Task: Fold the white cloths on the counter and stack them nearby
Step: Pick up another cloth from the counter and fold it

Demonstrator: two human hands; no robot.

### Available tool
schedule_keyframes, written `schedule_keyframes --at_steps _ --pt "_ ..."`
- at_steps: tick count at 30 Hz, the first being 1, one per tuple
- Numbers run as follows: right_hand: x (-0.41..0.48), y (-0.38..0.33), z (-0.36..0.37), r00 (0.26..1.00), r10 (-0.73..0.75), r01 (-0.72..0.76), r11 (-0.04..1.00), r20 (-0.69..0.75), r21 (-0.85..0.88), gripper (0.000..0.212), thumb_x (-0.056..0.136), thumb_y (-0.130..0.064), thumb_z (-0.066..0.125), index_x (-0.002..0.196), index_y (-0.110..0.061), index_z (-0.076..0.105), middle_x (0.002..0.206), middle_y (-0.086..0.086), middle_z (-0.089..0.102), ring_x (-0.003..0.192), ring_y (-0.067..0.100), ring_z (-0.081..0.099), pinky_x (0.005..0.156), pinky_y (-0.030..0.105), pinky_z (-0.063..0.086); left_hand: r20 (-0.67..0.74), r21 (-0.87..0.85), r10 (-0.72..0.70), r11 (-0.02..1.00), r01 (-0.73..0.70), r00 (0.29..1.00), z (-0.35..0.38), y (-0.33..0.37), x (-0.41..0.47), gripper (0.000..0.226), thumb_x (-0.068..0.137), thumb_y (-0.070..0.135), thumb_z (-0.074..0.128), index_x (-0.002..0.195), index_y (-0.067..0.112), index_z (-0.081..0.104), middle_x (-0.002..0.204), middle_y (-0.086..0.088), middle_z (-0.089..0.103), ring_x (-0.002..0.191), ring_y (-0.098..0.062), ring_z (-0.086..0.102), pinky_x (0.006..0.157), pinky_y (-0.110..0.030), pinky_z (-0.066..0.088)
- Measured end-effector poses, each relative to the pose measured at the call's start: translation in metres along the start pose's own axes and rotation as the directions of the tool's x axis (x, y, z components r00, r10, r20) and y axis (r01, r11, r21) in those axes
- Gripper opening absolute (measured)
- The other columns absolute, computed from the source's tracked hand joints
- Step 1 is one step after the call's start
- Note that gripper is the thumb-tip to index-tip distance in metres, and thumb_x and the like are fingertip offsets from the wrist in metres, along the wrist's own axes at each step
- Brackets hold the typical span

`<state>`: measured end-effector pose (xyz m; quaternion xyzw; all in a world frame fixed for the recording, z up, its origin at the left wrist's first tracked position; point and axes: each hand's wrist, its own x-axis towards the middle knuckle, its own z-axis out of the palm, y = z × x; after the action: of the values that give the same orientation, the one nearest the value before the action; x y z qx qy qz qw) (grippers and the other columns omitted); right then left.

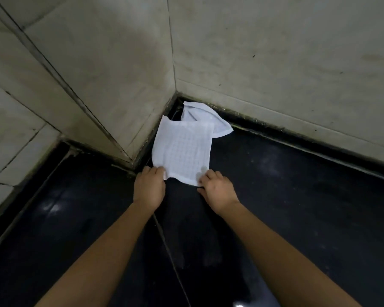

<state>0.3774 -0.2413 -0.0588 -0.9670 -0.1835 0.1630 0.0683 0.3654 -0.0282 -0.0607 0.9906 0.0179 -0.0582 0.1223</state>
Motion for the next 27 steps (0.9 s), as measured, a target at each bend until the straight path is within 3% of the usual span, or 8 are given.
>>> schedule_keyframes --at_steps 4,9,12,17,20,22,24,27 --pt "-0.01 0.005 -0.005 1.0 -0.013 0.013 1.0 -0.022 -0.022 0.027 0.105 -0.028 0.042 0.116 -0.012 0.06 0.12 0.005 0.055 0.109 0.023 0.053 0.087 0.036 0.046 -0.013 0.009 0.032 0.999 -0.032 0.999 -0.006 -0.002 -0.009 0.017 0.085 0.005 0.058 0.096 0.007 0.07 0.094 -0.01 0.067 0.09 -0.029 0.054 0.071 -0.037 0.04" --pt "-0.031 0.028 -0.063 0.985 0.091 -0.043 0.952 -0.144 0.304 0.019 0.105 -0.032 0.044 0.103 -0.017 0.055 0.102 0.003 0.06 0.084 0.025 0.061 0.067 0.035 0.045 -0.192 -0.082 0.054 0.994 -0.071 0.98 -0.048 0.015 -0.019 0.005 0.081 0.012 0.065 0.082 0.009 0.069 0.085 -0.009 0.063 0.082 -0.028 0.055 0.066 -0.039 0.047" --pt "-0.049 0.042 -0.103 0.957 0.118 0.017 0.889 -0.266 0.458 0.009 0.101 -0.027 0.054 0.103 -0.018 0.057 0.09 -0.001 0.067 0.076 0.021 0.064 0.071 0.038 0.053 -0.31 -0.157 0.084 0.978 -0.138 0.947 -0.083 0.041 -0.026 0.011 0.083 0.011 0.065 0.093 0.01 0.07 0.089 -0.007 0.067 0.085 -0.028 0.058 0.068 -0.04 0.051" --pt "-0.089 0.072 -0.139 0.9 0.209 0.071 0.795 -0.382 0.602 0.013 0.092 -0.017 0.065 0.095 -0.03 0.066 0.083 -0.016 0.069 0.079 0.006 0.067 0.078 0.023 0.053 -0.418 -0.206 0.051 0.967 -0.149 0.907 -0.12 0.087 -0.055 0.022 0.094 0.021 0.062 0.114 0.013 0.064 0.098 -0.006 0.069 0.091 -0.026 0.061 0.073 -0.039 0.051" --pt "-0.121 0.087 -0.143 0.9 0.198 0.096 0.778 -0.388 0.621 0.02 0.087 -0.019 0.064 0.095 -0.037 0.066 0.091 -0.021 0.068 0.082 -0.005 0.065 0.078 0.011 0.047 -0.352 -0.304 0.033 0.941 -0.148 0.935 -0.125 0.105 -0.078 0.017 0.094 0.028 0.063 0.107 0.018 0.067 0.088 0.002 0.068 0.085 -0.019 0.06 0.072 -0.034 0.048" --pt "-0.143 0.096 -0.141 0.91 0.159 0.112 0.793 -0.382 0.598 0.024 0.085 -0.017 0.064 0.104 -0.029 0.07 0.099 -0.016 0.068 0.083 -0.004 0.065 0.079 0.008 0.049 -0.285 -0.424 -0.007 0.898 -0.119 0.958 -0.126 0.116 -0.094 0.009 0.091 0.03 0.068 0.097 0.024 0.069 0.08 0.009 0.066 0.077 -0.011 0.061 0.069 -0.029 0.048" --pt "-0.164 0.107 -0.141 0.916 0.1 0.131 0.84 -0.388 0.527 0.027 0.086 -0.014 0.065 0.111 -0.022 0.072 0.1 -0.008 0.067 0.081 0.001 0.065 0.082 0.015 0.051 -0.201 -0.53 -0.047 0.846 -0.068 0.979 -0.128 0.128 -0.111 0.007 0.086 0.031 0.074 0.091 0.027 0.07 0.078 0.011 0.067 0.074 -0.005 0.062 0.067 -0.02 0.046" --pt "-0.188 0.12 -0.146 0.921 0.063 0.135 0.874 -0.384 0.466 0.019 0.089 -0.017 0.066 0.105 -0.022 0.074 0.095 -0.005 0.068 0.083 0.01 0.063 0.083 0.025 0.05 -0.075 -0.574 -0.032 0.819 -0.017 0.997 -0.13 0.143 -0.132 0.014 0.078 0.024 0.081 0.084 0.03 0.07 0.075 0.007 0.068 0.067 -0.002 0.061 0.063 -0.016 0.046"
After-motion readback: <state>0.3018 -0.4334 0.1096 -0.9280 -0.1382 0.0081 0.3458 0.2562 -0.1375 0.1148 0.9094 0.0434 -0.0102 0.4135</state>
